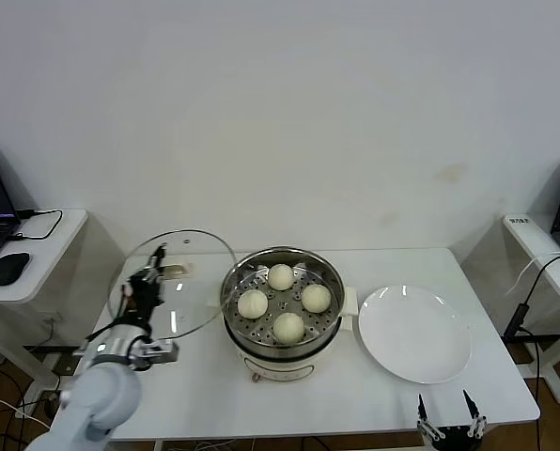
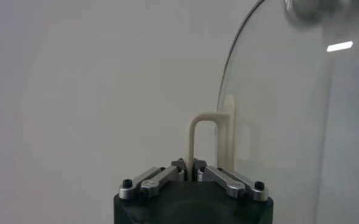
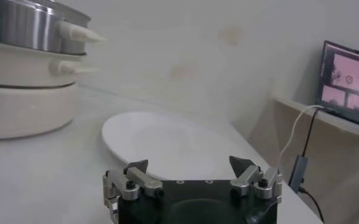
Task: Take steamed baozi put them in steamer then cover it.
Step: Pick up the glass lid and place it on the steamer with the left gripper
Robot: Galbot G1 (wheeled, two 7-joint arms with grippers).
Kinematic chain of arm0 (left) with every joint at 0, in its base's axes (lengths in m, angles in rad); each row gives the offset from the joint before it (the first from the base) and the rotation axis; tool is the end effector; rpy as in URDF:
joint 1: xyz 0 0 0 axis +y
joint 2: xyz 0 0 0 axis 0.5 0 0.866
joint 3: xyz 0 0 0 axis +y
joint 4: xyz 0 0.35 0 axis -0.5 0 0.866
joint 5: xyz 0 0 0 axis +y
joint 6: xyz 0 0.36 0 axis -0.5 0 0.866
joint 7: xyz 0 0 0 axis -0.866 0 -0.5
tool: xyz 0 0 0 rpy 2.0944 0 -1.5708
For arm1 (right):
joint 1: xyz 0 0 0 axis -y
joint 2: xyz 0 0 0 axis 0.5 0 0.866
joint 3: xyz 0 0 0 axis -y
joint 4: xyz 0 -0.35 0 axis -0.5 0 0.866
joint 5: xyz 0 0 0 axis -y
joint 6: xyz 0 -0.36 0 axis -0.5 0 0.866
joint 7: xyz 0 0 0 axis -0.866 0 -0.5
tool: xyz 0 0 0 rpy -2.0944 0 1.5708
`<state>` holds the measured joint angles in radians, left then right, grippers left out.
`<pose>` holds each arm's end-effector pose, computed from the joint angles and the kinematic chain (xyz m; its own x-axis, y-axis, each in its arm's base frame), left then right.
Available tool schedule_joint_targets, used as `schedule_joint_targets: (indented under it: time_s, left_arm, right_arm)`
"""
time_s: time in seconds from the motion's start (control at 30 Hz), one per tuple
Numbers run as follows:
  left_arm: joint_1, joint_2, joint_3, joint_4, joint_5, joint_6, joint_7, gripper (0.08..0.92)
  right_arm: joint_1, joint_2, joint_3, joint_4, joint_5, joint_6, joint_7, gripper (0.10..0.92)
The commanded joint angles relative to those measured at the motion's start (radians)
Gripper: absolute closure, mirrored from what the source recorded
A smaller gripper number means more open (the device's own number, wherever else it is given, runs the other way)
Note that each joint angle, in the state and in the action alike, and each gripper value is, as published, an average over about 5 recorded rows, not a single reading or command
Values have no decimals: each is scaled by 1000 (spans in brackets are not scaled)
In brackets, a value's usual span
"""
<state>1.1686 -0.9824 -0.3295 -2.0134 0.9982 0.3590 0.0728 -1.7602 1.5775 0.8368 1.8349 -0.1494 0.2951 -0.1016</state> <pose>0.2929 0.0565 -0.2349 -0.9973 0.0405 -0.0608 -0.0576 0.0757 0.9955 0.0821 -0.1054 -0.4105 -0.9768 0.1283 0.1715 0.0698 0.9476 -0.3117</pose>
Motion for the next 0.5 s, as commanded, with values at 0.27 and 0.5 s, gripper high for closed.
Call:
schedule_joint_targets:
  time_s: [0.27, 0.5]
  left_arm:
    - [-224, -186, 336, 14, 306, 197, 230, 855]
    - [-208, -309, 354, 58, 399, 185, 252, 855]
  right_arm:
    - [32, 4, -24, -27, -172, -8, 78, 203]
    - [30, 4, -23, -29, -178, -8, 83, 203]
